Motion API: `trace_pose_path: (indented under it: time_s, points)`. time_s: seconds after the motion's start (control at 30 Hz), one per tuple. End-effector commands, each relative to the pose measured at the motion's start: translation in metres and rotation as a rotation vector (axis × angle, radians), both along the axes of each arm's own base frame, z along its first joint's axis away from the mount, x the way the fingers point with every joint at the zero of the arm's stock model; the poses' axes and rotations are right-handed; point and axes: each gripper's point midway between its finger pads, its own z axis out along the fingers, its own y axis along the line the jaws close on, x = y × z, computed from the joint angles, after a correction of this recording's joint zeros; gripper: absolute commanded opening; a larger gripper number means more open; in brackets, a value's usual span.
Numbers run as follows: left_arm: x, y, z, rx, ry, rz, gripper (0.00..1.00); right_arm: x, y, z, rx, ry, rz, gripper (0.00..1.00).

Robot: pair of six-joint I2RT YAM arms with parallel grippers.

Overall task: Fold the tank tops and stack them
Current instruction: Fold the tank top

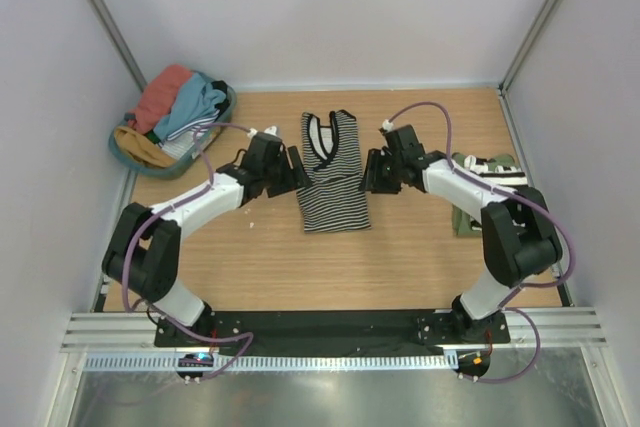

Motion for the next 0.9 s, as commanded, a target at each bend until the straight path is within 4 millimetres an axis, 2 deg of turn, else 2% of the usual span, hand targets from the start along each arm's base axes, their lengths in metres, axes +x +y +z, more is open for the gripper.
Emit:
trace_pose_path:
  time_s: [0.0, 0.13, 0.27, 0.43, 0.53, 0.8, 0.87]
  points:
    - [0.012, 0.005, -0.013, 0.044, 0.024, 0.025, 0.65, 0.029, 0.005, 0.006, -0.022, -0.041, -0.012, 0.47]
    - [0.021, 0.008, -0.020, 0.064, 0.030, 0.054, 0.64, 0.050, 0.015, 0.003, -0.044, -0.045, -0.018, 0.48]
    - [0.028, 0.014, -0.035, 0.101, 0.048, 0.083, 0.64, 0.059, 0.018, -0.004, -0.086, -0.044, -0.007, 0.50]
    - [0.034, 0.008, -0.046, 0.091, 0.063, 0.072, 0.61, 0.064, 0.018, -0.011, -0.137, -0.049, -0.009, 0.50]
    - [0.037, 0.006, -0.054, 0.091, 0.073, 0.077, 0.57, 0.065, 0.024, -0.016, -0.140, -0.049, 0.000, 0.46]
    - [0.044, 0.006, -0.067, 0.114, 0.085, 0.089, 0.55, 0.069, 0.029, -0.025, -0.177, -0.048, 0.024, 0.42]
    - [0.045, 0.006, -0.070, 0.118, 0.091, 0.087, 0.48, 0.069, 0.032, -0.025, -0.178, -0.056, 0.030, 0.33]
